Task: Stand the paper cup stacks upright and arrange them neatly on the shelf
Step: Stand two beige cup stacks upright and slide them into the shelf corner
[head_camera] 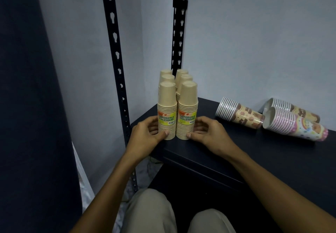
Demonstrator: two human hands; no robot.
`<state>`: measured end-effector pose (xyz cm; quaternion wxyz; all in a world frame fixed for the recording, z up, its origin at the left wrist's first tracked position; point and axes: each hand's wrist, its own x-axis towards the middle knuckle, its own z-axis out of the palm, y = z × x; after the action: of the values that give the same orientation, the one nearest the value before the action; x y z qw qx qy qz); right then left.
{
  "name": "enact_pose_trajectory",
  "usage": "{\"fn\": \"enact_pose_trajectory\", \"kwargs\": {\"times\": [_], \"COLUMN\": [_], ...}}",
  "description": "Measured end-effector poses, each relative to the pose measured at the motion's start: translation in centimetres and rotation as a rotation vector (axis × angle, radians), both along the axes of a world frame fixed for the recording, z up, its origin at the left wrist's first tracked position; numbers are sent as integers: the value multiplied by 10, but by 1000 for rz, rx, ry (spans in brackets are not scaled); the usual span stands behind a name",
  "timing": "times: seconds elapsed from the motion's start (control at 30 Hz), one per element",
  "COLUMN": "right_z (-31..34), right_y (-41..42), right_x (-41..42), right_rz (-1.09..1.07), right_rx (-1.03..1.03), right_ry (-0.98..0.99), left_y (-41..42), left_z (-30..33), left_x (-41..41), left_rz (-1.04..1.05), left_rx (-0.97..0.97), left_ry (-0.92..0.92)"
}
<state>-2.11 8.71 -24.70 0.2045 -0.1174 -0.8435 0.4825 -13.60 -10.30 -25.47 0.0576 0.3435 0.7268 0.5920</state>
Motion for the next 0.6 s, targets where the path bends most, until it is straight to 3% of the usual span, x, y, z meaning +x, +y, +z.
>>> {"fn": "enact_pose_trajectory", "kwargs": {"times": [0.6], "right_z": [-2], "right_y": [-2], "right_x": [2], "right_rz": [-45], "right_rx": [66], "right_ry": [45], "left_y": [5], "left_z": [-8], "left_x": [1], "left_rz": [35], "left_rx": [4], "left_ry": [18]}}
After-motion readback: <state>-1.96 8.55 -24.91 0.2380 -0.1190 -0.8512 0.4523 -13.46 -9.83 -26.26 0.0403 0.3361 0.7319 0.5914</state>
